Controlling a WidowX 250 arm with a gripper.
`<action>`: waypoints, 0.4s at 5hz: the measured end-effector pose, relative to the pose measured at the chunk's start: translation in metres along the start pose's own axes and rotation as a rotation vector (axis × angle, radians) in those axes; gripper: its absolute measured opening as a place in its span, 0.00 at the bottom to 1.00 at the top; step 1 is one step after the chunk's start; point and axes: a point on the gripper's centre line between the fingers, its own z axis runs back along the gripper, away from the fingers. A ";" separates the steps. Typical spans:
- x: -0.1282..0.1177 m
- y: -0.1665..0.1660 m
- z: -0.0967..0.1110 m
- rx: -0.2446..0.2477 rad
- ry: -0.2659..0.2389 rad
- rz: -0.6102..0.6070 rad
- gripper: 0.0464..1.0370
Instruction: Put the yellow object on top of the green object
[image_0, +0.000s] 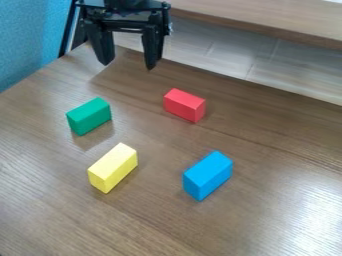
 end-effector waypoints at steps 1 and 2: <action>-0.001 0.001 -0.009 0.003 0.032 0.000 0.96; 0.000 0.000 -0.022 -0.001 0.072 -0.048 0.96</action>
